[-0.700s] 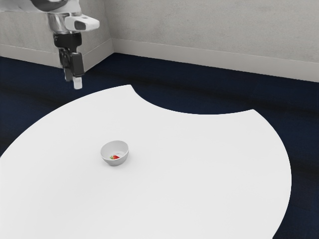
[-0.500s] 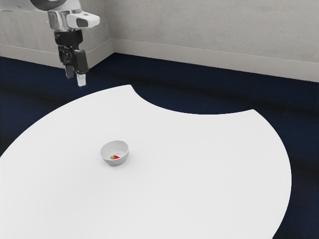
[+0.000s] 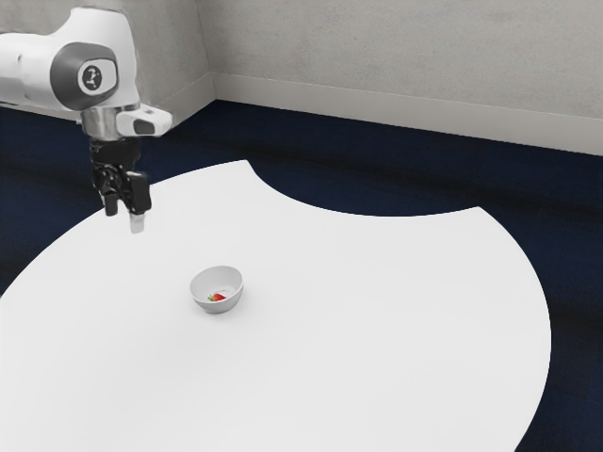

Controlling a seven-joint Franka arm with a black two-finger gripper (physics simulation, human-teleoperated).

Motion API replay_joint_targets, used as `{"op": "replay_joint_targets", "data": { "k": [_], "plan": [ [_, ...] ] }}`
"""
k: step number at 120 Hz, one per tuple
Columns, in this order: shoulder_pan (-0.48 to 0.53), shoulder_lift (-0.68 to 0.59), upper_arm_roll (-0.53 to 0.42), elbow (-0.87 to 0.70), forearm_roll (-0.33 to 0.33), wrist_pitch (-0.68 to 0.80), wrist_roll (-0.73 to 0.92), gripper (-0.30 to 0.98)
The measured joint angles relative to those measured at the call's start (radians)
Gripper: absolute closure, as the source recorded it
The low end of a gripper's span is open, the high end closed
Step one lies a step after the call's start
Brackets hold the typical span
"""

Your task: Take strawberry from the bowl

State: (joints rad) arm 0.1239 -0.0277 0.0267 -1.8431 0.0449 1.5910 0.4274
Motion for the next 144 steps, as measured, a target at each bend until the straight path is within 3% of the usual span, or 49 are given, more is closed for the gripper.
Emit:
{"op": "replay_joint_targets", "data": {
  "k": [22, 42, 74, 144],
  "plan": [
    [0.151, 0.105, 0.004, 0.026, 0.035, 0.149, 0.036, 0.0],
    [-0.046, 0.21, 0.0, 0.064, 0.038, 0.247, 0.068, 0.01],
    [-0.046, 0.334, -0.003, 0.127, 0.005, 0.334, 0.107, 0.04],
    [-0.072, 0.354, -0.022, -0.021, -0.065, 0.493, 0.334, 0.03]
  ]
}}
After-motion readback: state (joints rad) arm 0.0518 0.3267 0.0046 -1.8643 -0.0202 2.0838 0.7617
